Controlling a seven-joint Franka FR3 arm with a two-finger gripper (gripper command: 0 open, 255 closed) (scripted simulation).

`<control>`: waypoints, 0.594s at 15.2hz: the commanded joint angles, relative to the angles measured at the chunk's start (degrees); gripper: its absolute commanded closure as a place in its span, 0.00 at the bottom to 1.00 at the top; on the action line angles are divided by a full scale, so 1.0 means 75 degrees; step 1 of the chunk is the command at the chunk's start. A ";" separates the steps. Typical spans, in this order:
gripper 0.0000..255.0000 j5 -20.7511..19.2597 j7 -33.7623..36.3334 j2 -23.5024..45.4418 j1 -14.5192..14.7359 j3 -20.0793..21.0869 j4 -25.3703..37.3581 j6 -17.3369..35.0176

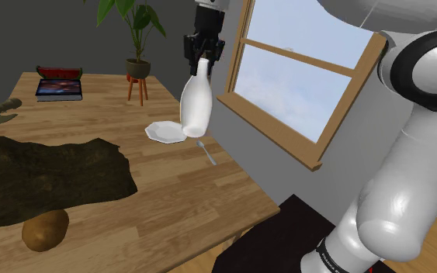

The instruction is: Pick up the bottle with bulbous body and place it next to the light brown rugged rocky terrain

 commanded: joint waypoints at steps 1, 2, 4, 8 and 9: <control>1.00 -0.0107 0.0273 0.0476 0.0171 0.0117 0.0457 0.0021; 1.00 -0.0164 0.0400 0.0712 0.0262 0.0167 0.0668 0.0040; 1.00 -0.0288 0.0643 0.1216 0.0457 0.0252 0.1152 0.0047; 1.00 -0.0556 0.1059 0.2328 0.0893 0.0354 0.2378 -0.0093; 1.00 -0.0539 0.1058 0.2257 0.0874 0.0350 0.2162 0.0054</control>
